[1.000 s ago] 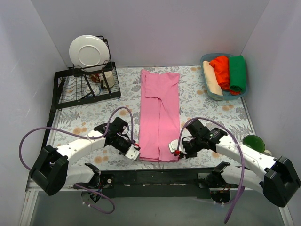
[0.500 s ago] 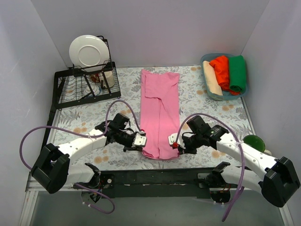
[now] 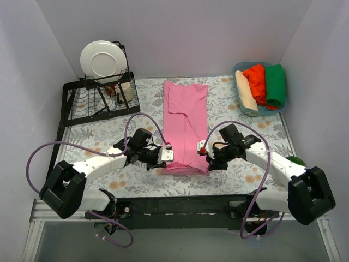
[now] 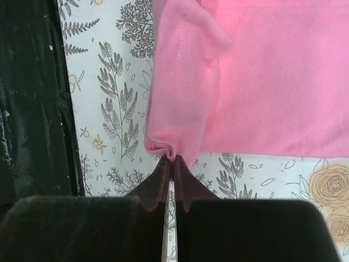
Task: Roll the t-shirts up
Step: Roll the T-shirt to the center of the board.
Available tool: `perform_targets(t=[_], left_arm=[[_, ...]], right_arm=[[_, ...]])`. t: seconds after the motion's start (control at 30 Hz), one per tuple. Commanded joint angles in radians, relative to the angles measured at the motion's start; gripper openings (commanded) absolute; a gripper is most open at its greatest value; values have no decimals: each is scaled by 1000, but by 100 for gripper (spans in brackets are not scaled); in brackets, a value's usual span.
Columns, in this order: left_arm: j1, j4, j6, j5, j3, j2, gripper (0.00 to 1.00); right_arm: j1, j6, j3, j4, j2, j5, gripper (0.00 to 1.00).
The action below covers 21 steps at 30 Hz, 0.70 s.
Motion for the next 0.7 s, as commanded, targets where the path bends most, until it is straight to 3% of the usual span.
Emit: perform_targets(t=[0.0,0.67], left_arm=[[7,86,-63,-62,22,30,0],[13,132,-126,-177,3,27,0]], right_arm=[[-7,31,62,45,59,-51,1],[-18,11,120,122,203,-37,1]])
